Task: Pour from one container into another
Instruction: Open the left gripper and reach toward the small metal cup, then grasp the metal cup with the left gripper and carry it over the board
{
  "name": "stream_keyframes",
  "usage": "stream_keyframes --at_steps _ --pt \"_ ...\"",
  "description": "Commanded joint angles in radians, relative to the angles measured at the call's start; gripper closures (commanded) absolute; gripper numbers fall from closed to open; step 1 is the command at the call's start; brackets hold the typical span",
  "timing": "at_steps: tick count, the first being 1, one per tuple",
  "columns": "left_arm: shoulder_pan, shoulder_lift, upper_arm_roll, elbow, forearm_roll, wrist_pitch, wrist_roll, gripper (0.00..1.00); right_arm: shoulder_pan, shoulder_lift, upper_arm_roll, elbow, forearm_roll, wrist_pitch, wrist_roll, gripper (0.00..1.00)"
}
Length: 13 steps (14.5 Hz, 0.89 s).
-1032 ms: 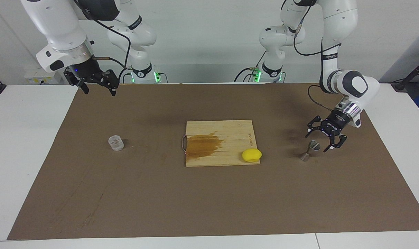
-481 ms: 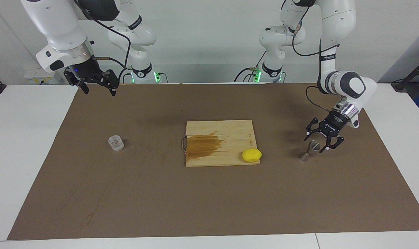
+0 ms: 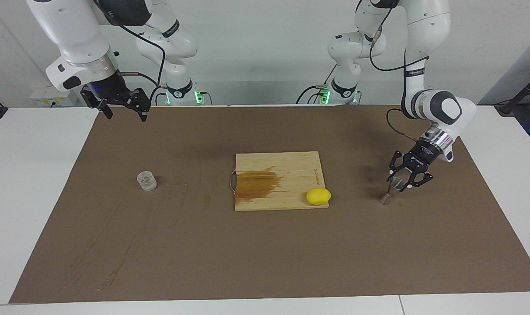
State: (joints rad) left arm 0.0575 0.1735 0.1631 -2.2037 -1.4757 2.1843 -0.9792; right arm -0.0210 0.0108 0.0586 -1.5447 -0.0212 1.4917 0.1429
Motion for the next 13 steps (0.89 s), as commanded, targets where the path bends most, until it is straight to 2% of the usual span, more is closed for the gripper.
stream_keyframes --at_steps 1,3,6,8,13 --pt "-0.015 -0.003 -0.008 0.013 -0.028 -0.009 0.004 1.0 -0.017 -0.009 0.006 -0.009 0.02 -0.004 -0.026 0.0" --pt "-0.037 0.0 -0.028 0.063 -0.028 -0.041 -0.057 1.0 -0.017 -0.009 0.006 -0.009 0.02 -0.004 -0.026 0.0" --pt "-0.125 -0.002 -0.031 0.154 -0.029 -0.024 -0.231 1.0 -0.017 -0.009 0.006 -0.009 0.02 -0.004 -0.026 0.0" --pt "-0.2 -0.012 -0.043 0.174 -0.069 -0.009 -0.246 1.0 -0.017 -0.009 0.006 -0.009 0.02 -0.004 -0.026 0.0" --pt "-0.454 -0.011 -0.063 0.177 -0.228 0.159 -0.234 1.0 -0.017 -0.009 0.006 -0.009 0.02 -0.004 -0.026 0.0"
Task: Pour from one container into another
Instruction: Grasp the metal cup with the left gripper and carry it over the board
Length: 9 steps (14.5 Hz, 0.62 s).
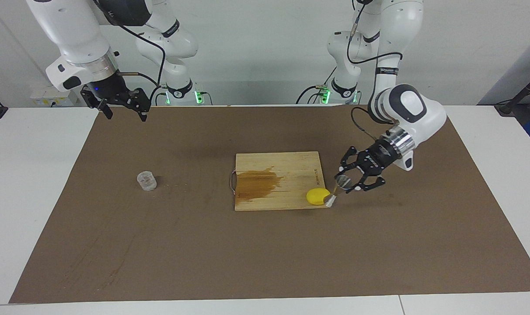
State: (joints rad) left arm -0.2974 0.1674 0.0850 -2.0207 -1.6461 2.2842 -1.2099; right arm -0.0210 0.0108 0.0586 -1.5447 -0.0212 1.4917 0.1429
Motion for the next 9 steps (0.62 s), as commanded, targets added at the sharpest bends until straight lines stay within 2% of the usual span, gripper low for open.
stream_keyframes --at_steps 1,8,9 --pt "-0.139 0.001 0.015 -0.006 -0.076 0.095 -0.003 1.0 -0.017 -0.009 0.006 -0.009 0.02 -0.004 -0.026 0.0" --pt "-0.441 0.046 0.019 -0.004 -0.153 0.357 0.0 1.0 -0.017 -0.009 0.006 -0.009 0.02 -0.004 -0.026 0.0" --pt "-0.453 0.049 0.019 0.008 -0.164 0.38 0.0 1.0 -0.017 -0.009 0.006 -0.009 0.02 -0.004 -0.026 0.0"
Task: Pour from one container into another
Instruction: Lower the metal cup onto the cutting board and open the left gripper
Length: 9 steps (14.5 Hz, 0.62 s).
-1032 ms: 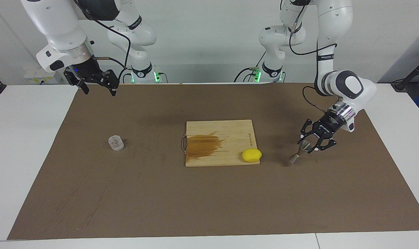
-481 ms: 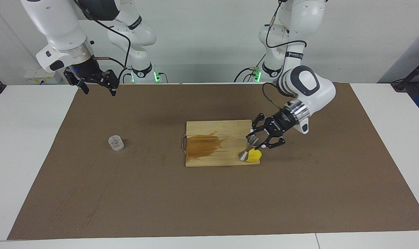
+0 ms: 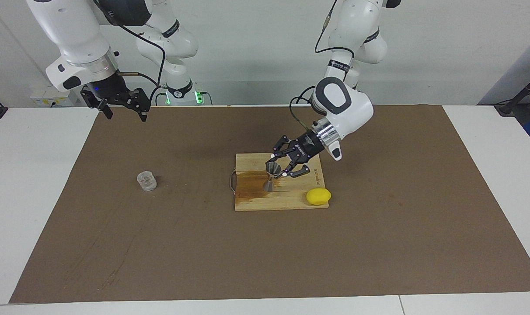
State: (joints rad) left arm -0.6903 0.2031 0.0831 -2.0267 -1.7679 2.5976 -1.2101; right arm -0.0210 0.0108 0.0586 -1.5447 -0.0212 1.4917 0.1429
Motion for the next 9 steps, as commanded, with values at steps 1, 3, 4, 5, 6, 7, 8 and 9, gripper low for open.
stream_keyframes --at_steps 1,3,4,5,6,7,8,9 --pt "-0.06 0.016 0.021 0.019 -0.042 0.067 0.0 1.0 -0.017 -0.009 0.006 -0.009 0.02 -0.004 -0.026 0.0" --pt "-0.063 0.044 0.021 0.023 -0.042 0.072 0.0 1.0 -0.017 -0.009 0.006 -0.009 0.02 -0.004 -0.026 0.0" --pt "-0.072 0.059 0.023 0.029 -0.042 0.073 0.001 1.0 -0.017 -0.009 0.006 -0.009 0.02 -0.004 -0.026 0.0" --pt "-0.075 0.065 0.023 0.035 -0.042 0.073 0.001 1.0 -0.017 -0.009 0.006 -0.009 0.02 -0.004 -0.026 0.0" --pt "-0.075 0.068 0.023 0.037 -0.042 0.075 0.001 1.0 -0.017 -0.009 0.006 -0.009 0.02 -0.004 -0.026 0.0" --pt "-0.075 0.074 0.023 0.037 -0.042 0.075 0.001 1.0 -0.017 -0.009 0.006 -0.009 0.02 -0.004 -0.026 0.0" --pt "-0.077 0.075 0.023 0.036 -0.042 0.075 0.001 1.0 -0.017 -0.009 0.006 -0.009 0.02 -0.004 -0.026 0.0" --pt "-0.077 0.075 0.023 0.034 -0.042 0.075 0.0 1.0 -0.017 -0.009 0.006 -0.009 0.02 -0.004 -0.026 0.0"
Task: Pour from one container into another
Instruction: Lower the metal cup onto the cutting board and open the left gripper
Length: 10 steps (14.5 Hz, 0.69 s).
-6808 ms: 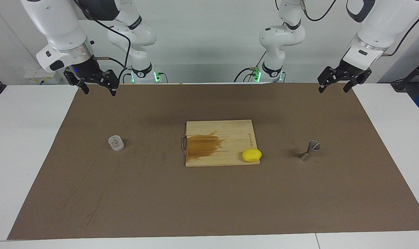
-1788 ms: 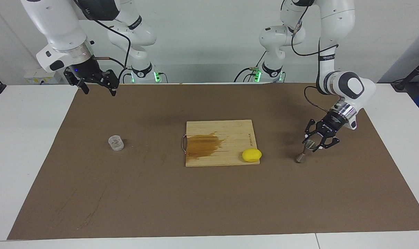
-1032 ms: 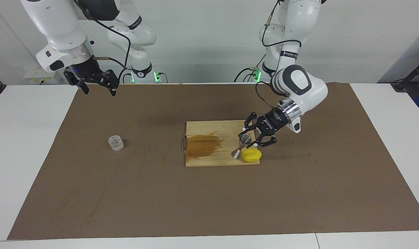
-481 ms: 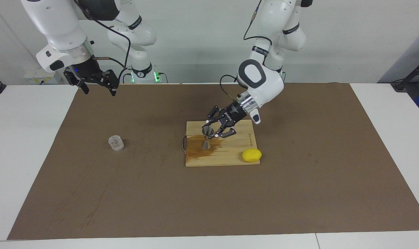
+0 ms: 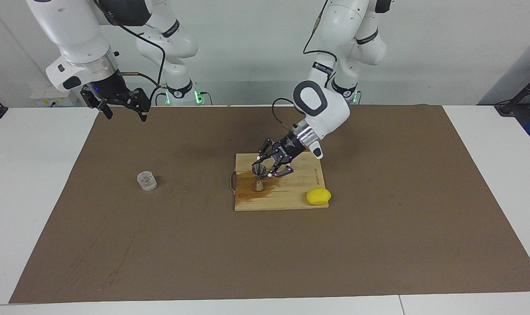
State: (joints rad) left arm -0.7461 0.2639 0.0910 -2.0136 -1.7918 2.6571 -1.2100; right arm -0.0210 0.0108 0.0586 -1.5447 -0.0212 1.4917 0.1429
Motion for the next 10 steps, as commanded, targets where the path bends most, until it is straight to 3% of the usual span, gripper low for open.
stream_keyframes --at_steps 1,2,3,4,5,6,10 --pt "-0.024 0.014 0.015 0.018 -0.017 0.015 0.0 1.0 -0.017 -0.009 0.006 -0.009 0.02 -0.004 -0.026 0.0" --pt "-0.026 0.014 0.015 0.015 -0.018 0.015 0.0 1.0 -0.017 -0.009 0.006 -0.009 0.02 -0.004 -0.026 0.0" --pt "-0.024 0.012 0.015 0.012 -0.018 0.015 0.0 0.91 -0.017 -0.009 0.006 -0.009 0.02 -0.004 -0.026 0.0" --pt "-0.026 0.011 0.015 0.003 -0.018 0.015 -0.002 0.65 -0.017 -0.009 0.006 -0.009 0.02 -0.004 -0.026 0.0" --pt "-0.026 0.011 0.015 0.0 -0.02 0.015 -0.002 0.23 -0.017 -0.009 0.006 -0.009 0.02 -0.004 -0.026 0.0" --pt "-0.026 0.009 0.015 -0.004 -0.02 0.015 -0.002 0.0 -0.017 -0.009 0.006 -0.011 0.02 -0.004 -0.026 0.0" --pt "-0.027 0.0 0.015 -0.013 -0.018 0.014 -0.002 0.0 -0.017 -0.009 0.006 -0.009 0.02 -0.004 -0.026 0.0"
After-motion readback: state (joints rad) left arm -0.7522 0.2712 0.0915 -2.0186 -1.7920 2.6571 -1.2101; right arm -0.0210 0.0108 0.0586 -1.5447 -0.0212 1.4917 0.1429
